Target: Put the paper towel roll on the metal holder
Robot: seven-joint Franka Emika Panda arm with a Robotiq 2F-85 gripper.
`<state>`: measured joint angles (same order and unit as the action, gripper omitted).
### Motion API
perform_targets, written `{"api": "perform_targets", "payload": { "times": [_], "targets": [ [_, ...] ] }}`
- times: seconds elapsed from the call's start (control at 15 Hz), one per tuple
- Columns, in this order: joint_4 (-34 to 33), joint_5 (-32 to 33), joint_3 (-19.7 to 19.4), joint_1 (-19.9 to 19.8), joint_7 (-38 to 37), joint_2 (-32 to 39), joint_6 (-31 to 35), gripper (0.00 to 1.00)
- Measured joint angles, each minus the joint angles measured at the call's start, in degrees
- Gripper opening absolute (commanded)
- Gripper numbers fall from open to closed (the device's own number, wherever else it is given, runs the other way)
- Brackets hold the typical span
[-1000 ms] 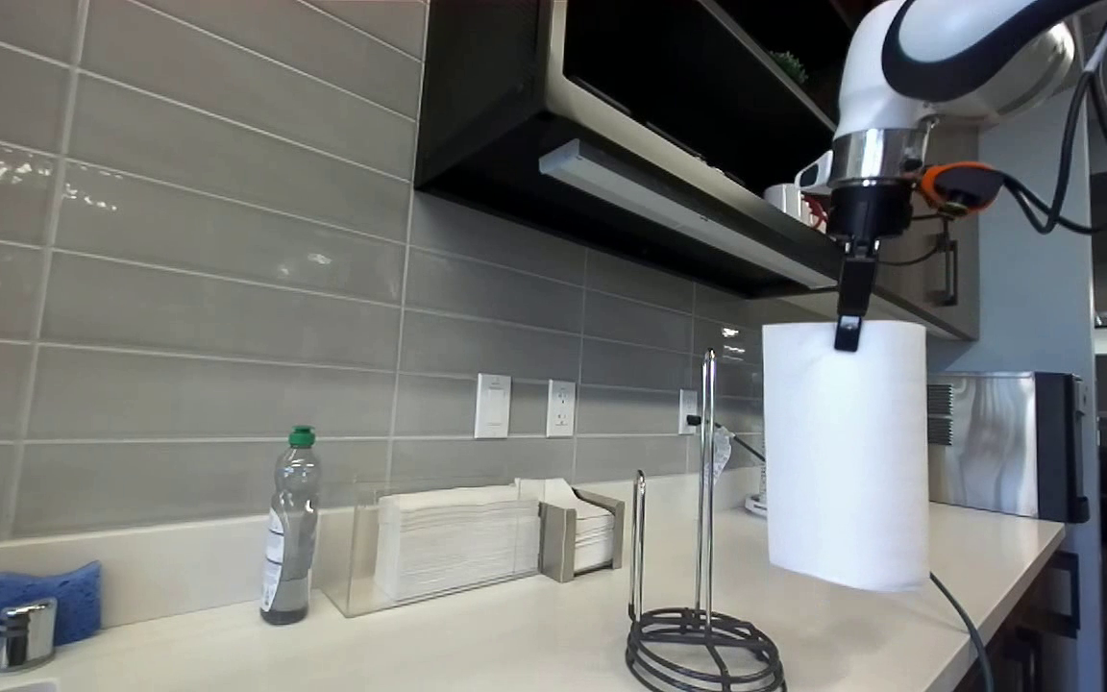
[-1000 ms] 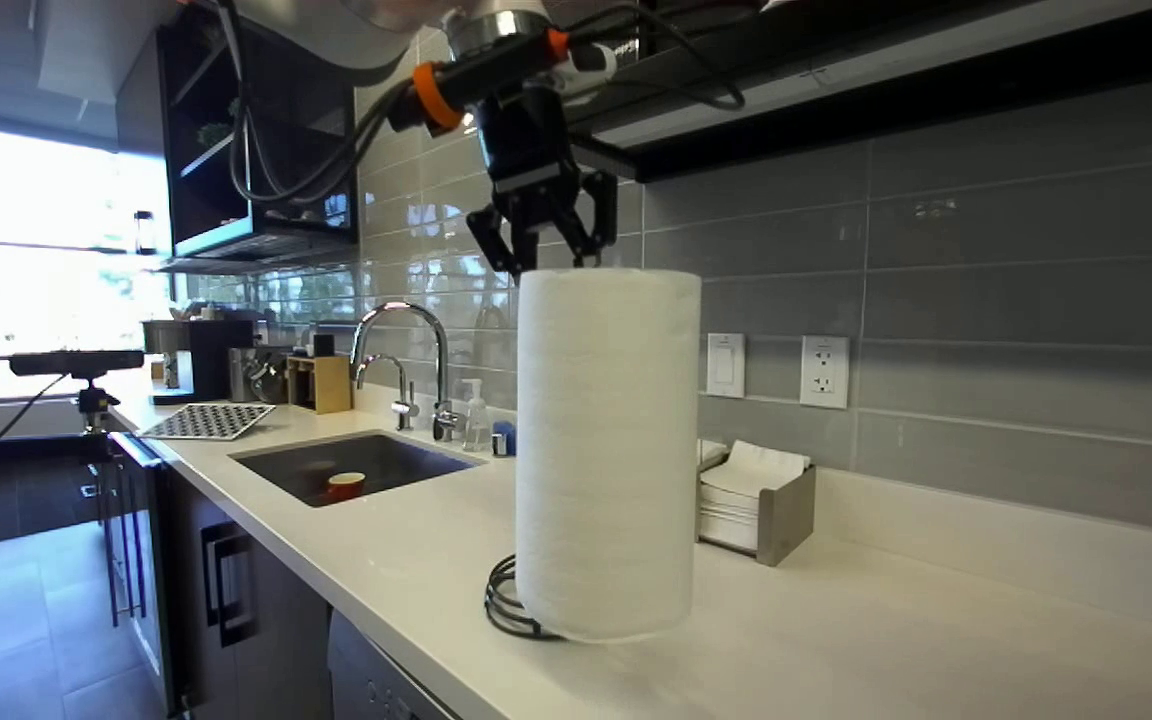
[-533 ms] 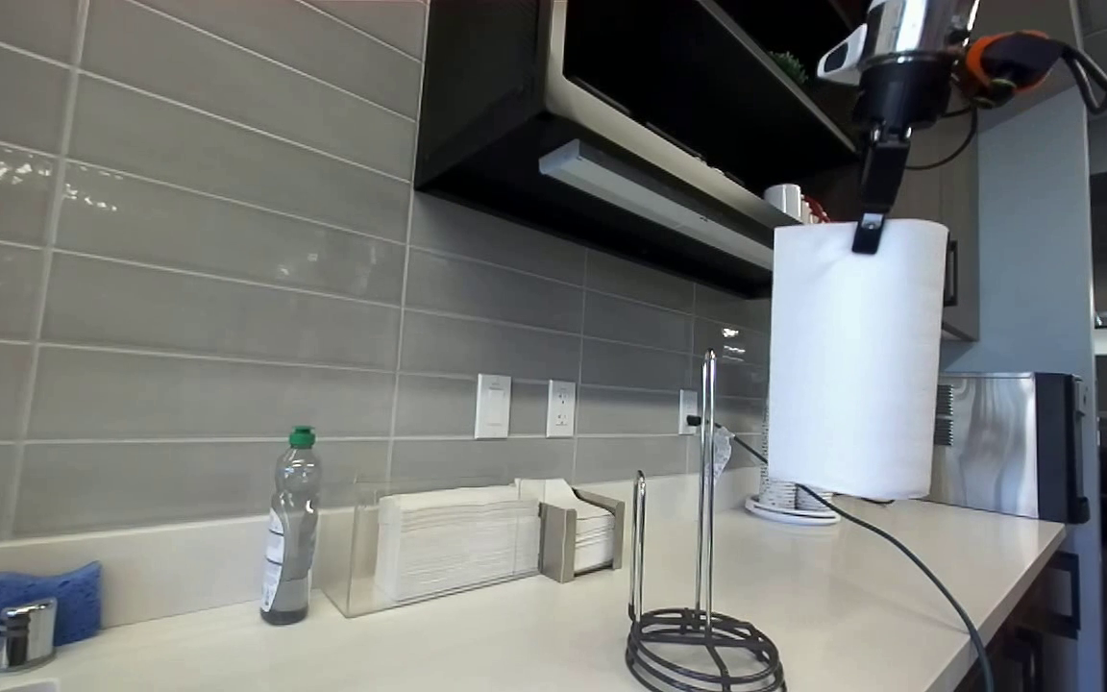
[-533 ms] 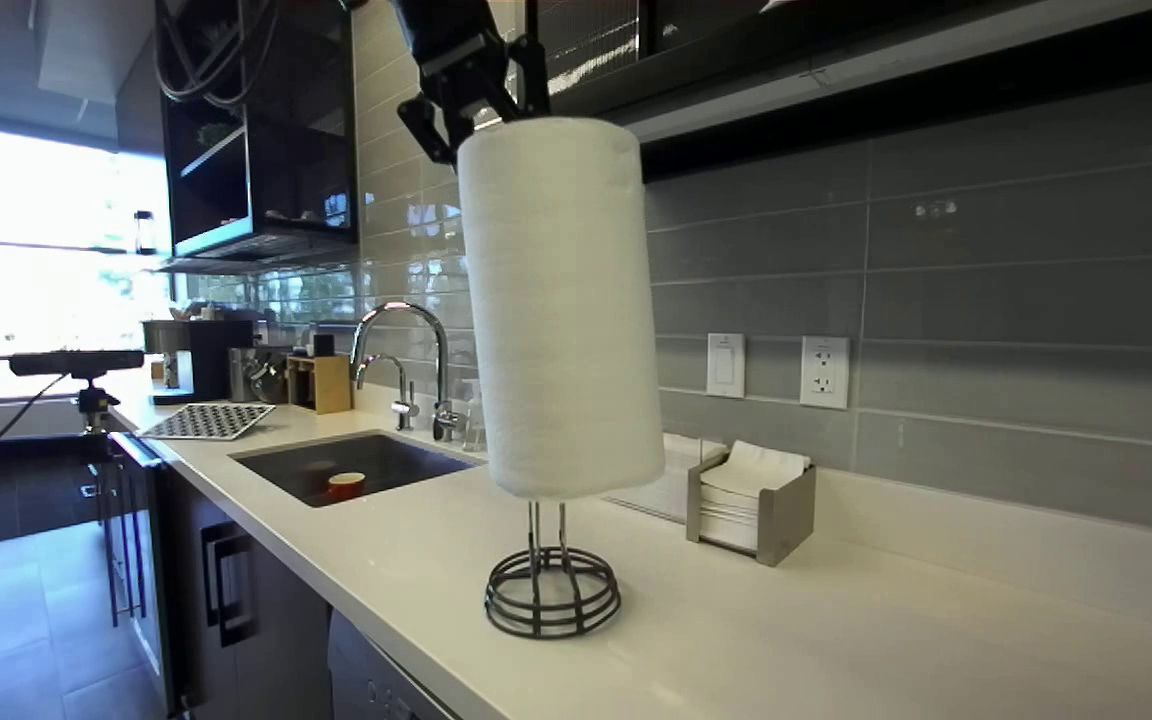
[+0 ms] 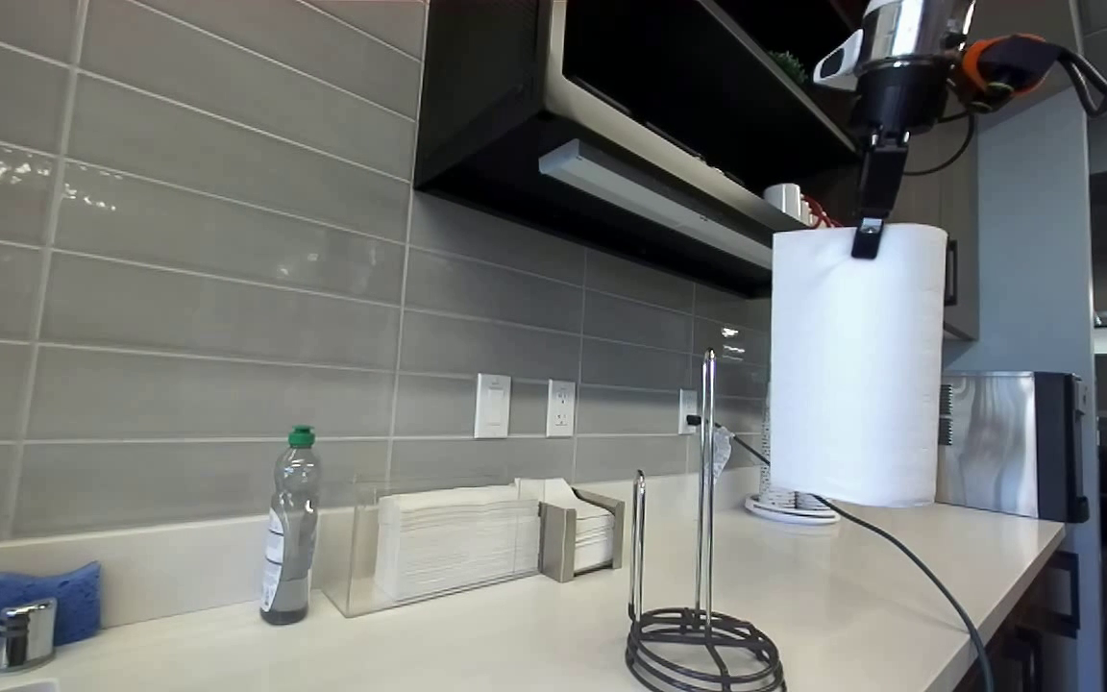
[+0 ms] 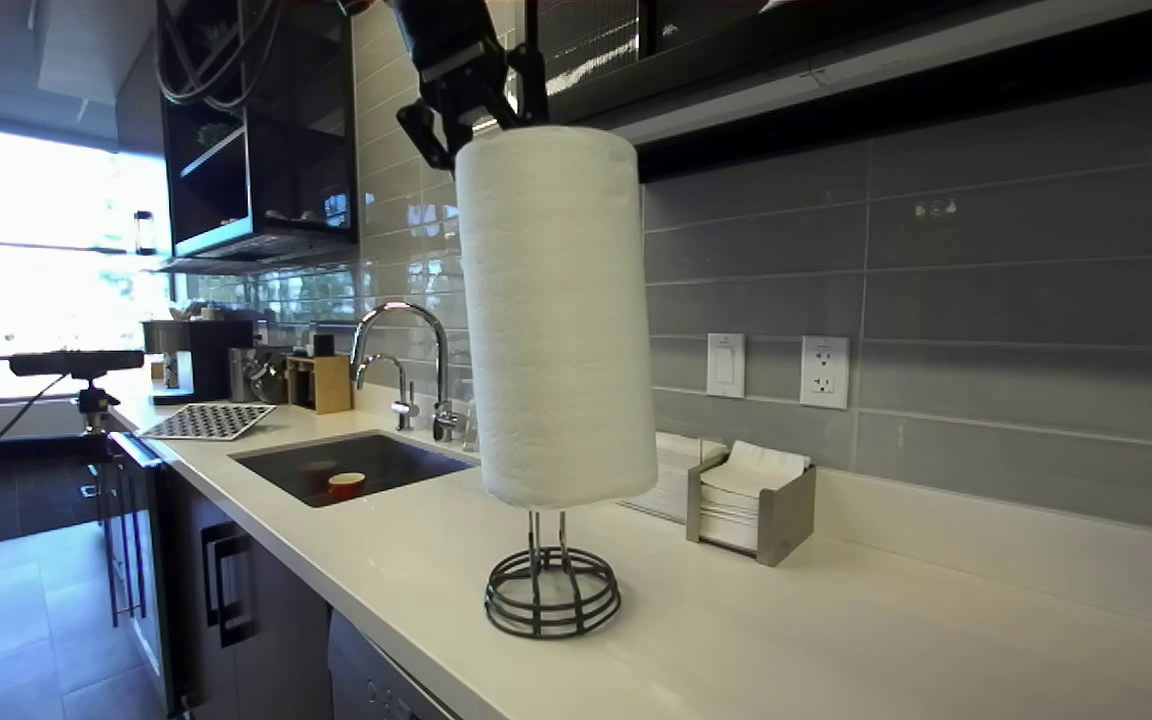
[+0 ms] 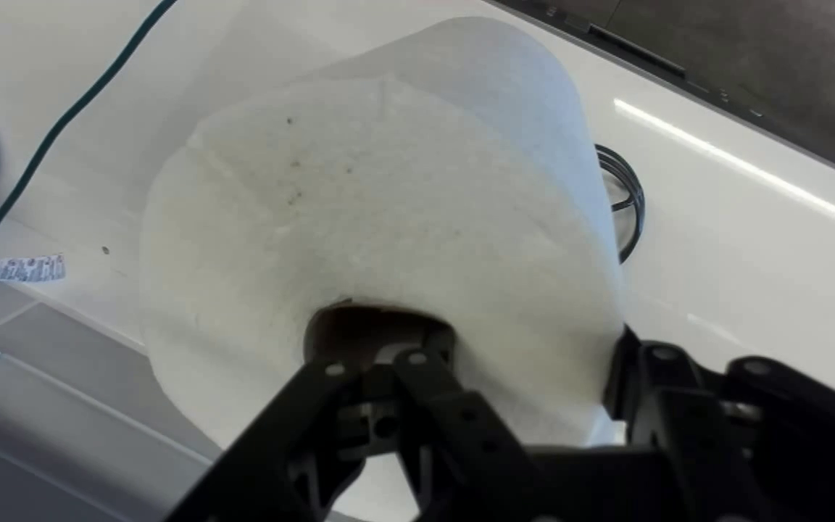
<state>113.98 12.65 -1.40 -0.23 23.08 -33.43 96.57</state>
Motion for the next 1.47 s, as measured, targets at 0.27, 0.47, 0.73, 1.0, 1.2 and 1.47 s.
{"api": "perform_targets", "payload": {
  "times": [0.27, 0.47, 0.73, 1.0, 1.2, 1.47],
  "targets": [
    [-0.52, -0.03, -0.14, 0.82, 0.02, 0.03, -0.24, 0.21],
    [-3.68, -0.03, -0.14, 1.34, 0.44, -0.31, -2.77, 0.21],
    [-9.63, 0.03, -0.17, 1.42, 2.37, -0.65, -7.62, 0.21],
    [-14.53, -0.02, -0.20, 2.94, 3.87, 0.08, -9.07, 0.21],
    [-17.93, -0.18, -0.19, 4.74, 4.54, 1.75, -9.22, 0.21],
    [-22.92, -0.78, -0.19, 6.33, 5.36, 4.99, -9.59, 0.21]
  ]
}}
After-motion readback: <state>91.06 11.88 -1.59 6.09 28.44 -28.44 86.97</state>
